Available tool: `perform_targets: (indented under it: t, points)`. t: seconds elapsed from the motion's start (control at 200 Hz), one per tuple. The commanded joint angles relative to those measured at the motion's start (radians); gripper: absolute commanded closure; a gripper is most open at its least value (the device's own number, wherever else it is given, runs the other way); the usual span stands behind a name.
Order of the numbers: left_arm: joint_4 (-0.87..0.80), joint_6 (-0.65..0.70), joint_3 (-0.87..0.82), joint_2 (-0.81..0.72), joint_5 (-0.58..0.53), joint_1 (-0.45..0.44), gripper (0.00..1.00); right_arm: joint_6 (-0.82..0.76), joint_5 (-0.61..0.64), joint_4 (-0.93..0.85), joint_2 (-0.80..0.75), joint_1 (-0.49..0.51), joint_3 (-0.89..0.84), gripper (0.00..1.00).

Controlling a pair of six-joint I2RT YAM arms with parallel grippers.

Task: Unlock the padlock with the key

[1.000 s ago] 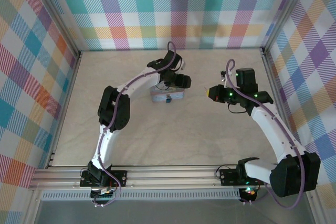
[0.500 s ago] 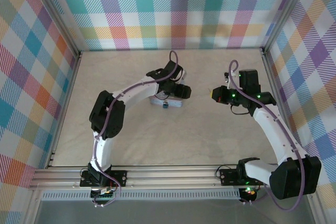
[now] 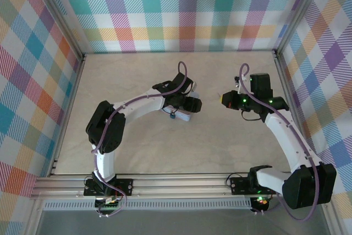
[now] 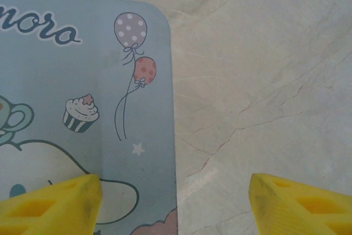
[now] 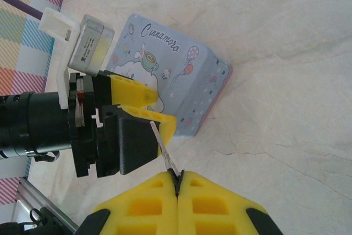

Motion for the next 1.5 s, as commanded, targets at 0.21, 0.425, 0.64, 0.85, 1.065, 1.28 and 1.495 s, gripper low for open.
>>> perform_targets:
  t: [0.21,0.425,0.64,0.85,1.065,1.28,1.495]
  points:
    - [0.001,-0.02,-0.089,-0.209,-0.089,0.002,0.2,0.032,-0.116,0.073,0.054,-0.005,-0.036,1.0]
    - [0.149,-0.029,-0.335,-0.402,-0.151,0.029,0.17,0.075,-0.158,0.162,0.121,0.03,-0.059,1.0]
    - [0.409,0.028,-0.621,-0.602,-0.213,0.035,0.16,0.1,-0.164,0.233,0.217,0.09,-0.042,1.0]
    - [0.489,0.049,-0.775,-0.746,-0.308,0.038,0.0,0.126,-0.167,0.298,0.326,0.156,0.0,1.0]
    - [0.479,0.042,-0.818,-0.756,-0.153,0.1,0.0,0.208,-0.226,0.444,0.44,0.201,0.027,1.0]
    - [0.6,-0.02,-0.881,-0.732,0.054,0.223,0.0,0.252,-0.244,0.522,0.56,0.231,0.091,1.0]
    - [0.609,-0.023,-0.875,-0.648,0.152,0.249,0.07,0.238,-0.259,0.503,0.658,0.254,0.173,1.0]
